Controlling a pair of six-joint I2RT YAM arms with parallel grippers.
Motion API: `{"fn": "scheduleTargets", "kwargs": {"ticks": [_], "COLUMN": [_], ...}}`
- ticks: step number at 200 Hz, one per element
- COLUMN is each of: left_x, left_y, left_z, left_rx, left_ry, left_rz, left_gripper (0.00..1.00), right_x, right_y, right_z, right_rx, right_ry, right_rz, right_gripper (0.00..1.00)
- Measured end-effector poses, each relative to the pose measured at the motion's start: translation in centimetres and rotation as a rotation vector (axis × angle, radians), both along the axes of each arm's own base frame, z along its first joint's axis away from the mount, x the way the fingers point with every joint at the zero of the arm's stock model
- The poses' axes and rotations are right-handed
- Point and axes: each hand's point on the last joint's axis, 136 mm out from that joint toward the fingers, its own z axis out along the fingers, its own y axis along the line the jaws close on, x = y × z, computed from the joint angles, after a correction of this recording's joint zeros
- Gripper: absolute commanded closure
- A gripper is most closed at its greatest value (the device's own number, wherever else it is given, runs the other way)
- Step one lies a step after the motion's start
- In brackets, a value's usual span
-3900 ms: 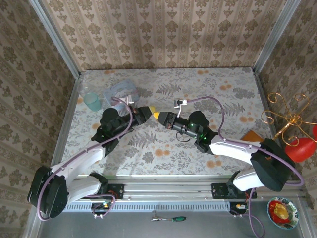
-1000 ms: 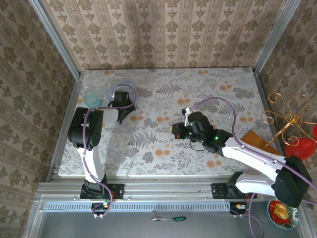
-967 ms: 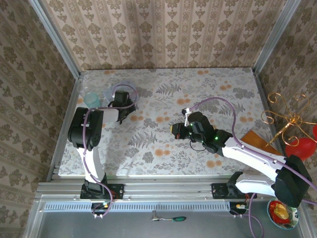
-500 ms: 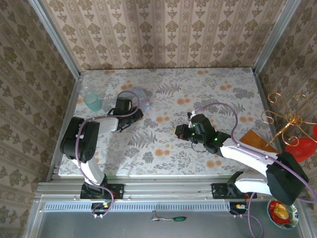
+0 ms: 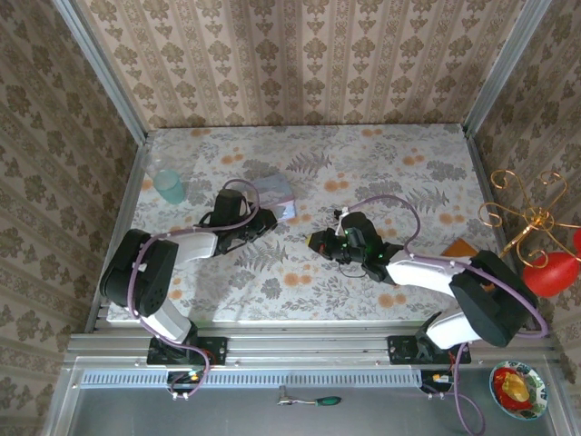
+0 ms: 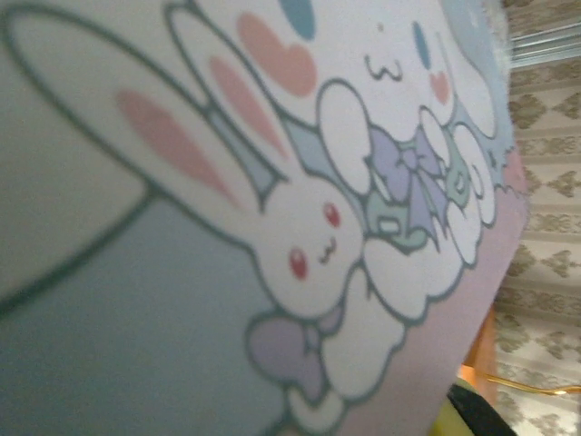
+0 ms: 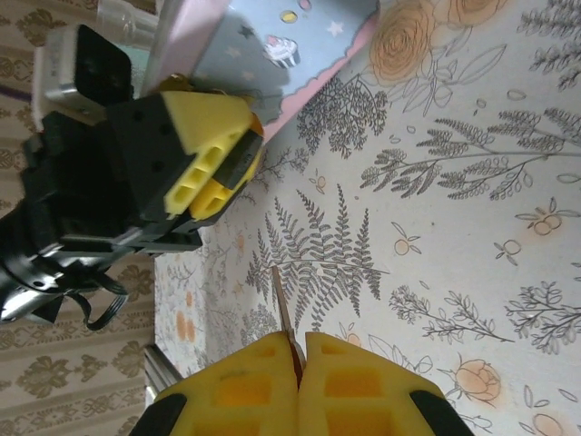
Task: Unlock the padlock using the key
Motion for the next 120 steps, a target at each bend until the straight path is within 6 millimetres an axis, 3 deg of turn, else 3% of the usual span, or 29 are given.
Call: {"fn": "scheduleTargets", "kwargs": {"ticks": [40, 120], "left_x": [-1.1, -2.0], "left_y": [-1.4, -2.2], "left_z": [0.7, 1.9], "left_rx": [-0.079, -0.165], "left_ry": [0.011, 0.034], "left_rz": [-0.02, -0.031], "left_gripper": [1.0, 1.0], "right_x": [0.6, 0.7], "right_y": [1.1, 2.3], "right_z": [-0.6, -0.8], "right_rx": [0.058, 0.12], "right_ry": [0.016, 0.019], "right_rz": [0.001, 0.038], "right_gripper": [1.0, 1.0]}}
